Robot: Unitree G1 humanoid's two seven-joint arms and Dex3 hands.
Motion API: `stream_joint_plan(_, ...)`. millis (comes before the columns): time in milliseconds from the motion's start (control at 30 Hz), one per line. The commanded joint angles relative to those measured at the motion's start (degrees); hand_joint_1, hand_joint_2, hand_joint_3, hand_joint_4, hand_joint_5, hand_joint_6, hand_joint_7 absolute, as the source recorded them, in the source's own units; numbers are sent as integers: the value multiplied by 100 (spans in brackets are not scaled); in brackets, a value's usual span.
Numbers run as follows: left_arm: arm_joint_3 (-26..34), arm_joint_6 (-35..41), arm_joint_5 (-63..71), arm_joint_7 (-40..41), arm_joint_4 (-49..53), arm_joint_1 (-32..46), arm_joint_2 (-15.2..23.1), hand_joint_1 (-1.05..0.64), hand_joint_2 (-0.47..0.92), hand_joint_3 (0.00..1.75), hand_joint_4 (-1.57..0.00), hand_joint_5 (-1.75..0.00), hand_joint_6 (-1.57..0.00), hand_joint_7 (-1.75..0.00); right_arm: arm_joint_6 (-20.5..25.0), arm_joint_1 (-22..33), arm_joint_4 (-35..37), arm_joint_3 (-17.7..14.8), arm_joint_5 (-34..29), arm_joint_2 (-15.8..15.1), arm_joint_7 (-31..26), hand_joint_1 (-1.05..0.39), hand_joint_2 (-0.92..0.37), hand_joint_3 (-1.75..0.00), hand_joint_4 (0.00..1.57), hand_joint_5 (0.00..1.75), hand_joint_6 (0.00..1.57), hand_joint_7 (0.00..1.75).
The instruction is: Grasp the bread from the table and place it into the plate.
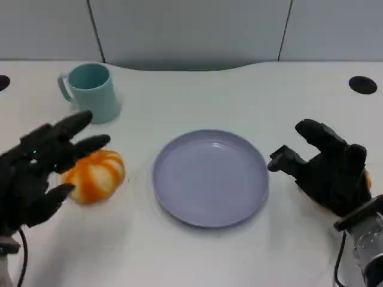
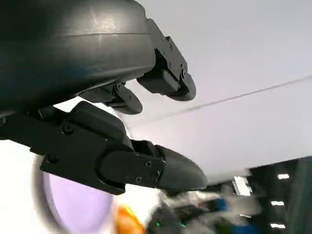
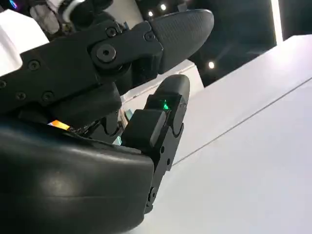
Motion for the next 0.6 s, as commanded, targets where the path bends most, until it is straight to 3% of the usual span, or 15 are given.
stream_joint_plan(33, -180, -980, 608, 670, 666, -380, 342, -78, 92, 6, -42, -6, -38, 0, -71, -94, 5, 9, -36, -21, -28, -47, -92, -4, 85, 86, 110, 0)
stream_joint_plan(100, -283, -1142, 621, 802, 824, -416, 408, -77, 92, 6, -41, -5, -38, 0, -72, -94, 5, 8, -36, -20, -28, -47, -92, -4, 85, 86, 110, 0)
stream_joint_plan(133, -464, -1221, 1707, 1885, 1275, -712, 665, -77, 92, 5, -41, -5, -38, 0, -55, -99, 15, 3, -31, -24, -26, -47, -92, -4, 85, 86, 110, 0)
stream_joint_plan(200, -866, -1174, 3296, 3642, 2054, -1214, 1043, -92, 92, 19, -17, -1, -19, 0, -72, -103, 27, -10, -23, -23, -4, -46, -92, -4, 85, 87, 110, 0)
stream_joint_plan(367, -1819, -420, 4634, 5718, 3345, -2041, 1235, -103, 92, 29, -4, 0, -9, 0, -239, -73, -43, -4, -53, 2, -4, -48, -92, -3, 84, 90, 111, 1)
stream_joint_plan(600, -2690, 562, 5065, 6713, 4650, -2727, 983, -105, 92, 46, 0, 0, -6, -1, -277, -39, -8, -65, 22, 24, 177, -47, -92, -2, 84, 90, 111, 0)
